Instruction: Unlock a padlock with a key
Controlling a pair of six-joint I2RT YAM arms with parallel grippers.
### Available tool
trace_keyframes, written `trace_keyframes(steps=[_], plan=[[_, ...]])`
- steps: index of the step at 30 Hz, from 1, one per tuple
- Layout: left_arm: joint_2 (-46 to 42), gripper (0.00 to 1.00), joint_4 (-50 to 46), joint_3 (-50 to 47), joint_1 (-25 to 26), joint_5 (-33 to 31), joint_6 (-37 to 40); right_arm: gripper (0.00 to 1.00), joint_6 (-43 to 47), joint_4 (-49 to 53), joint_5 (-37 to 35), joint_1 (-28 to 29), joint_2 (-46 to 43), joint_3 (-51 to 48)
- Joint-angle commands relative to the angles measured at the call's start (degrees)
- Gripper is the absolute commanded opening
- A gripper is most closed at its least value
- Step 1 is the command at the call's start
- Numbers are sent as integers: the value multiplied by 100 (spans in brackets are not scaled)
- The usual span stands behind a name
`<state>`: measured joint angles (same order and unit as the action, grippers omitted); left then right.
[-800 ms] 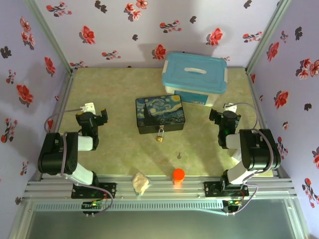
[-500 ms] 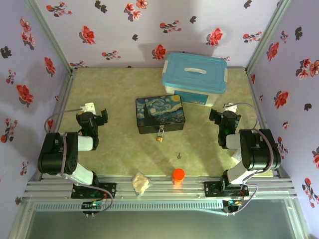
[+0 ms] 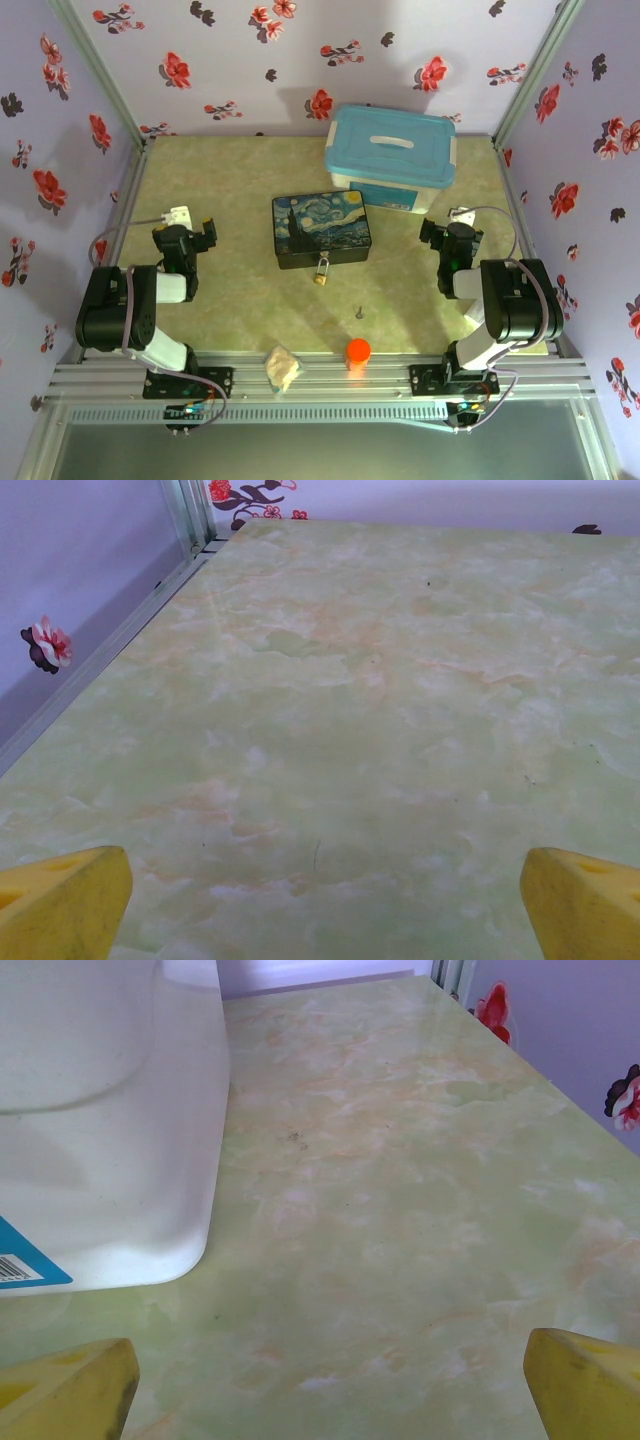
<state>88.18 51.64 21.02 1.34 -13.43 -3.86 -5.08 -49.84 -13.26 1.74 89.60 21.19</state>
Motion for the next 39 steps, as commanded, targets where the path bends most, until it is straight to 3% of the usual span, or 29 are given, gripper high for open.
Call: trace_keyframes(steps=[1, 19, 24, 32, 34, 36, 39], plan=[[53, 100, 83, 94, -21, 31, 140, 99, -55, -131, 24, -51, -30, 78], [43, 100, 91, 84, -50, 76, 101, 99, -81, -201, 46, -68, -43, 38], [-374, 100, -83, -9, -126, 68, -1, 99, -72, -77, 45, -68, -331, -3], [-1792, 100, -1333, 125, -122, -7, -221, 99, -376, 1858, 60, -60, -1823, 338], [-2176, 100, -1597, 148, -117, -2, -727, 99, -714, 2631, 303, -60, -2282, 514], [-2607, 100, -1893, 148, -129, 33, -1814, 99, -1286, 3458, 584, -66, -2687, 681], [-3009, 100, -2106, 105, -134, 803, -2529, 99, -1685, 4349, 1606, -77, -3083, 851]])
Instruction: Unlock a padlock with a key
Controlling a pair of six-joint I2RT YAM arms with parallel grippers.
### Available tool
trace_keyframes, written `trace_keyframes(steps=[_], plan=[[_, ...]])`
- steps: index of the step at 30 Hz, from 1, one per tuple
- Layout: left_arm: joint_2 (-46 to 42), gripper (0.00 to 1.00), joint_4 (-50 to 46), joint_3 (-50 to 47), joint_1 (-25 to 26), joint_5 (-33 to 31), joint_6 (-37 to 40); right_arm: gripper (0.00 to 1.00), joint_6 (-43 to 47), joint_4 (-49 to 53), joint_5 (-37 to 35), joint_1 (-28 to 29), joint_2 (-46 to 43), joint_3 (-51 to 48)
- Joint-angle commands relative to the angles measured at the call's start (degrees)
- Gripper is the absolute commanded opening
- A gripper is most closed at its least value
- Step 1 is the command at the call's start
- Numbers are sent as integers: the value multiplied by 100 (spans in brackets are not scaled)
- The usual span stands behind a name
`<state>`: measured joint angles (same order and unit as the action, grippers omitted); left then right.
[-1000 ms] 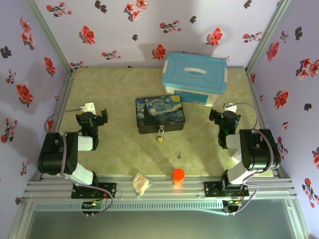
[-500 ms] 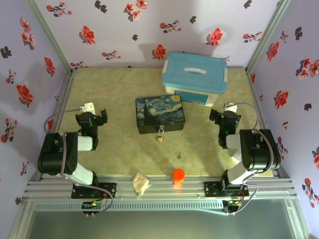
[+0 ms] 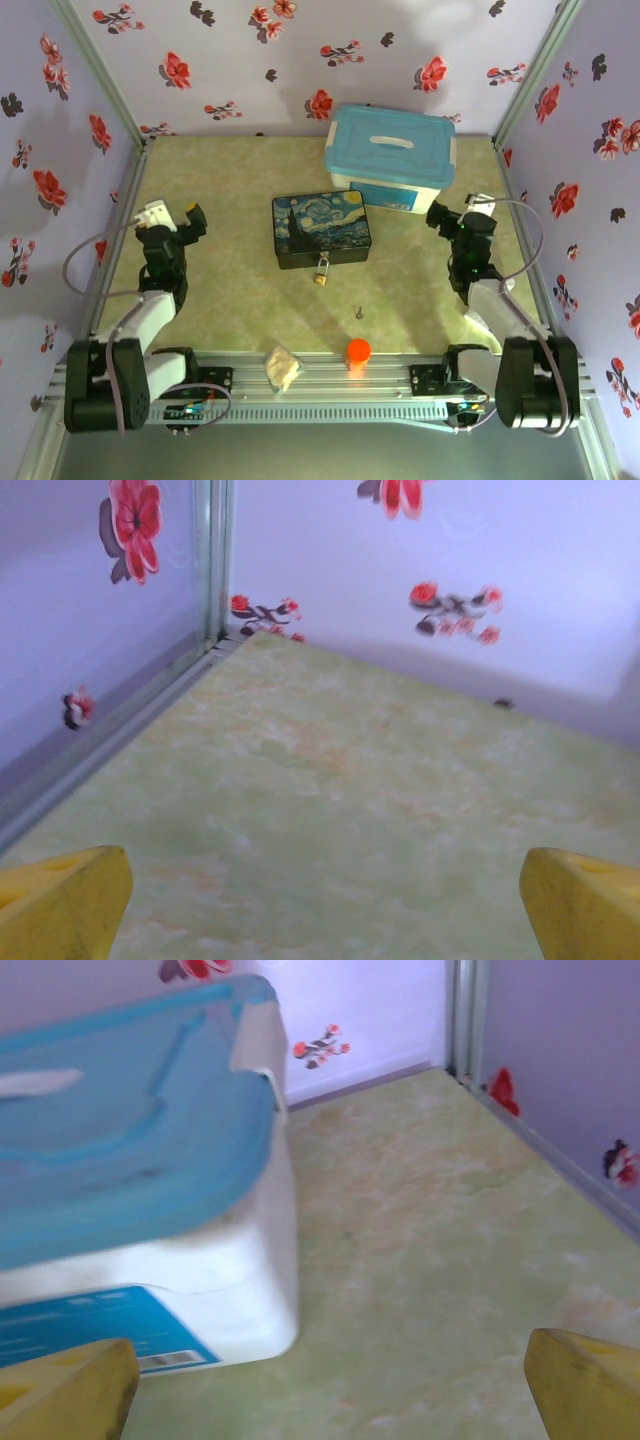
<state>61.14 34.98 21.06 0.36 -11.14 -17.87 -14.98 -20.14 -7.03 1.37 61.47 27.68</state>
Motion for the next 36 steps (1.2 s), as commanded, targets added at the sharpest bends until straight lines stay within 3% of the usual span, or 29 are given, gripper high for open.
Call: trace_keyframes(steps=[1, 4, 6, 15, 20, 25, 36], plan=[[-395, 100, -612, 135, -36, 833, -1276, 99, -724, 1559, 1323, -40, -387, 198], [-576, 100, -1826, 538, 24, 1580, -1680, 97, -1112, 1787, 2120, -14, -778, -36], [-633, 100, -2517, 794, 304, 1943, -1613, 96, -1312, 2089, 2180, 280, -927, -170], [-659, 100, -4320, 1357, 1944, 1594, -1712, 85, -1275, 3596, 986, 2613, -859, 51], [-461, 100, -5912, 2208, 2089, 1589, -1375, 69, -1504, 3567, 1268, 3633, -626, -87], [-566, 100, -6037, 2231, 2319, 1702, -1759, 54, -1687, 3286, 1738, 3899, -332, -277], [-275, 100, -5526, 2025, 3042, 1659, -2370, 45, -2043, 3534, 1385, 4754, 136, -305]])
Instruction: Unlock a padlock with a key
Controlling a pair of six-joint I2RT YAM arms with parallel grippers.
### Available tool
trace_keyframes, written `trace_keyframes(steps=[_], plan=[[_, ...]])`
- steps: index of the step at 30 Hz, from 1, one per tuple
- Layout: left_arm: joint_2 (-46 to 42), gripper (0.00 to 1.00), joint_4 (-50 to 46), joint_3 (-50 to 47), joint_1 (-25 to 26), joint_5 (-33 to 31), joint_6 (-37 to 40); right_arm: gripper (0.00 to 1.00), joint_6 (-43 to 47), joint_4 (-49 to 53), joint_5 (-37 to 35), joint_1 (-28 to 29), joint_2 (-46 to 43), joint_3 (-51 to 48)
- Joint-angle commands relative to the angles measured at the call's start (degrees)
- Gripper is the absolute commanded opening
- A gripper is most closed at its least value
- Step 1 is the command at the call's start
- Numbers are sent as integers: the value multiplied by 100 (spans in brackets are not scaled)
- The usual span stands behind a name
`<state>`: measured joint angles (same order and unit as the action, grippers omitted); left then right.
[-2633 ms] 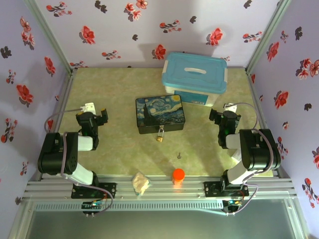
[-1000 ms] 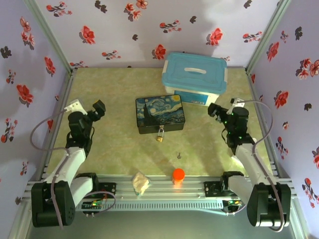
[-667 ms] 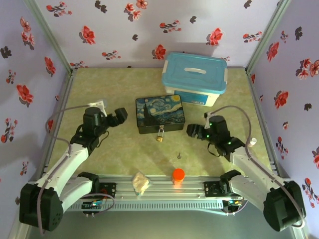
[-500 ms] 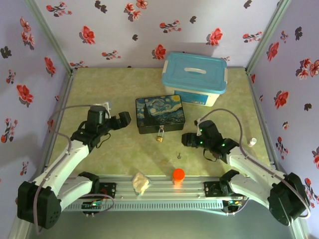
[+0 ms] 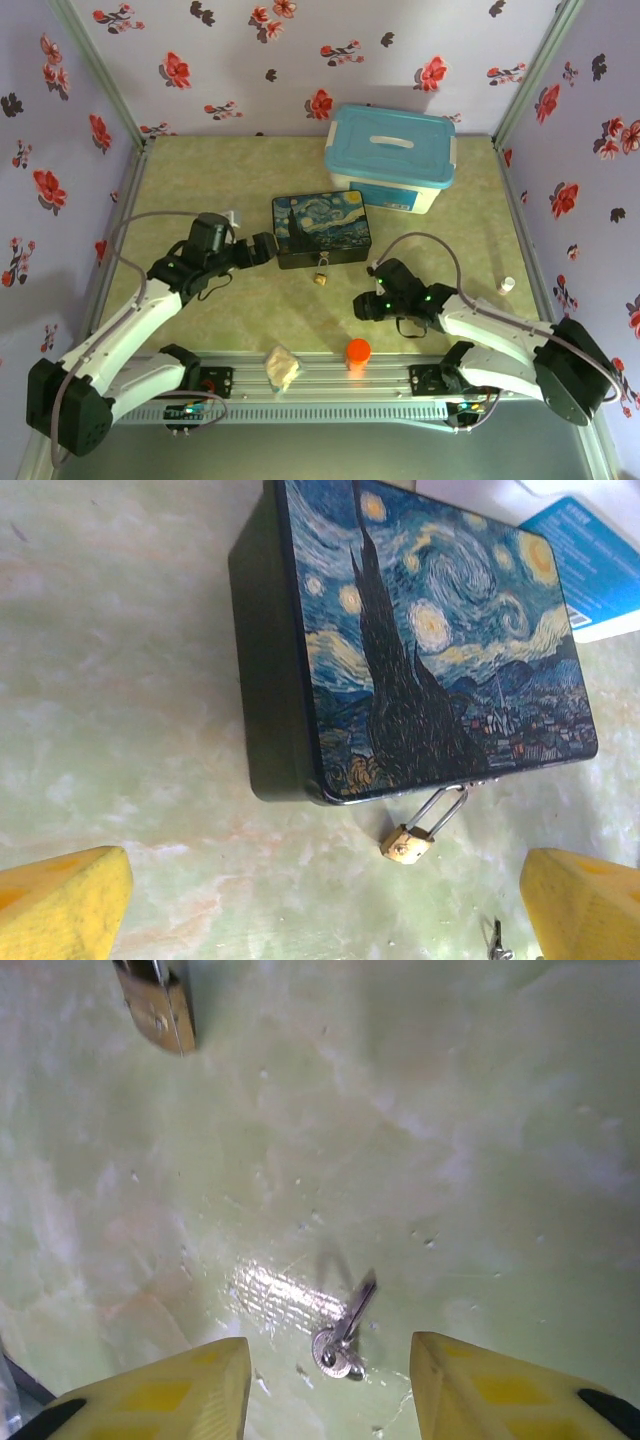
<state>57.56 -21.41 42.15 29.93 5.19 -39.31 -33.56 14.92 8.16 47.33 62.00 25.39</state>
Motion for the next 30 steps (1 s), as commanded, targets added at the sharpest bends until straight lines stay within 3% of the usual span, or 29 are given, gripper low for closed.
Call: trace_keyframes(steps=[1, 13, 21, 23, 30], plan=[[101, 100, 137, -90, 113, 22, -255, 46, -198, -14, -84, 192, 116, -98], [257, 100, 527, -229, 240, -11, -340, 37, -298, 129, -677, 743, 954, 139], [5, 100, 563, -474, 241, -171, -302, 25, -351, 400, -1171, 1096, 1635, 446], [-76, 100, 613, -550, 241, -232, -301, 16, -286, 413, -1325, 1091, 1785, 540], [-368, 100, 877, -880, 237, -274, -399, 0, 299, 797, -1360, 995, 2287, 1276]])
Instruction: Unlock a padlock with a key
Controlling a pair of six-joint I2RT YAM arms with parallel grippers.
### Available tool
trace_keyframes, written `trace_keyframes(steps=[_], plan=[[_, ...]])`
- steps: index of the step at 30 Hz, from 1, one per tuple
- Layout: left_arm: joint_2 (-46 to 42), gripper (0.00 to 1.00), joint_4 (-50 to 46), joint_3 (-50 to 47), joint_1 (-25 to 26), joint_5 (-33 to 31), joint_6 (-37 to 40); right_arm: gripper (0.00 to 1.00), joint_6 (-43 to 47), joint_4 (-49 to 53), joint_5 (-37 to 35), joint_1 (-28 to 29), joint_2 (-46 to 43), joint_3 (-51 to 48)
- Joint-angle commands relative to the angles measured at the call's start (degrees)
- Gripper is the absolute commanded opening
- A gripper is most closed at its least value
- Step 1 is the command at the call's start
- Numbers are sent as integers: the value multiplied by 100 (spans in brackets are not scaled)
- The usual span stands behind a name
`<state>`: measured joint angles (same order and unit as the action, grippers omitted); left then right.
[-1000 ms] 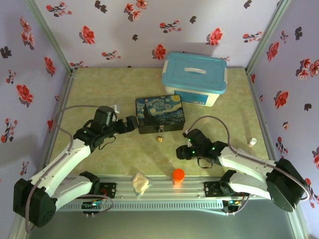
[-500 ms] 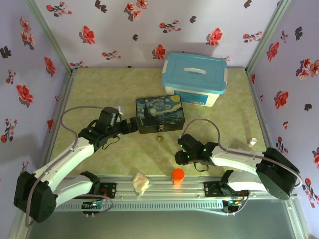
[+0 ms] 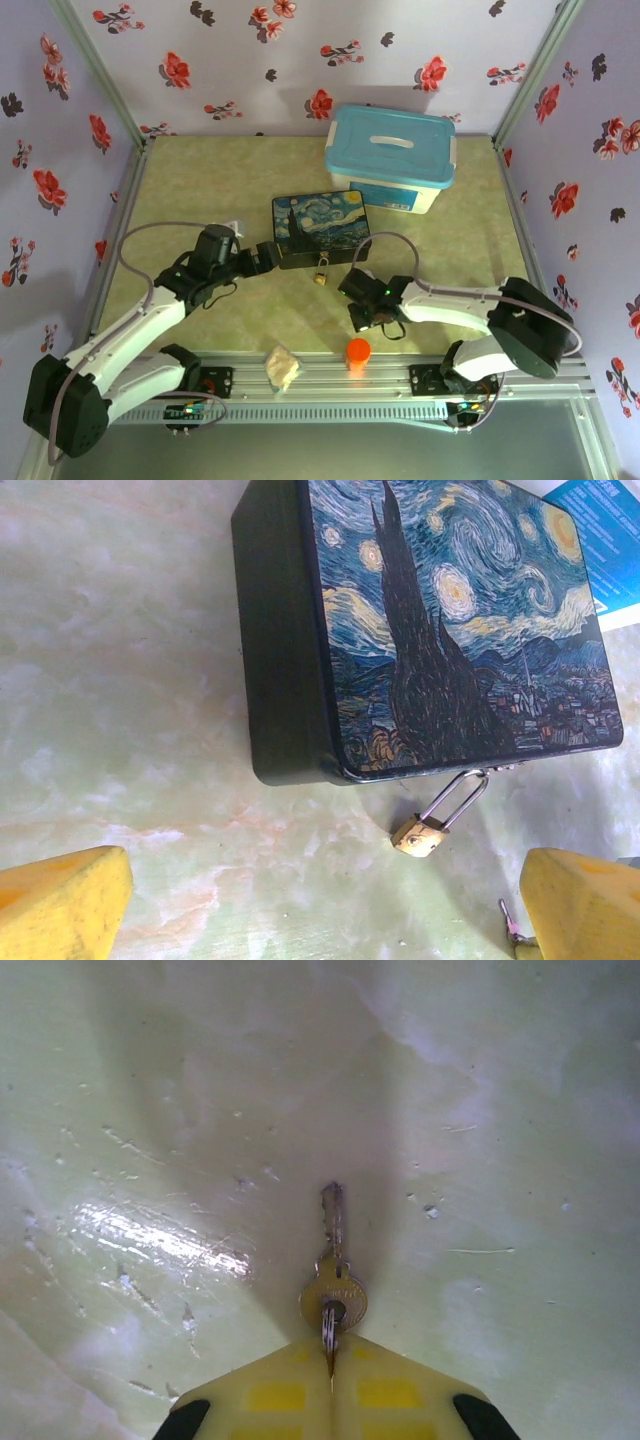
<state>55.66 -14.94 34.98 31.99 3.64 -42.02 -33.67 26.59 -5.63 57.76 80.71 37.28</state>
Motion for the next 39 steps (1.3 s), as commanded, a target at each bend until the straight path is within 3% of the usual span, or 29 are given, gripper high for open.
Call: trace_keyframes(steps=[1, 10, 16, 21, 26, 30, 35, 39], plan=[[-247, 100, 331, -243, 35, -130, -174, 0, 423, -355, 50, -98, 458, 180], [-766, 100, 1139, -963, 54, -75, -549, 0, 1656, -311, 556, -518, 510, 848], [-1033, 100, 2633, -1691, 91, 252, -993, 0, 2115, -422, 668, -527, 358, 1046], [-901, 99, 2680, -1600, 97, 551, -1037, 0, 2302, -496, 1048, -528, 317, 1316], [-791, 96, 3866, -2119, 174, 620, -1885, 0, 2230, -909, 1394, -576, 114, 1256], [-709, 93, 4105, -2195, 357, 285, -2903, 0, 2070, -1187, 1454, -583, -20, 1249], [-566, 99, 4340, -1889, 1077, -447, -3987, 0, 1838, -2108, 1378, -588, -310, 1139], [-170, 100, 5086, -1833, 1611, -949, -4723, 0, 1738, -2863, 1376, -568, -513, 1019]])
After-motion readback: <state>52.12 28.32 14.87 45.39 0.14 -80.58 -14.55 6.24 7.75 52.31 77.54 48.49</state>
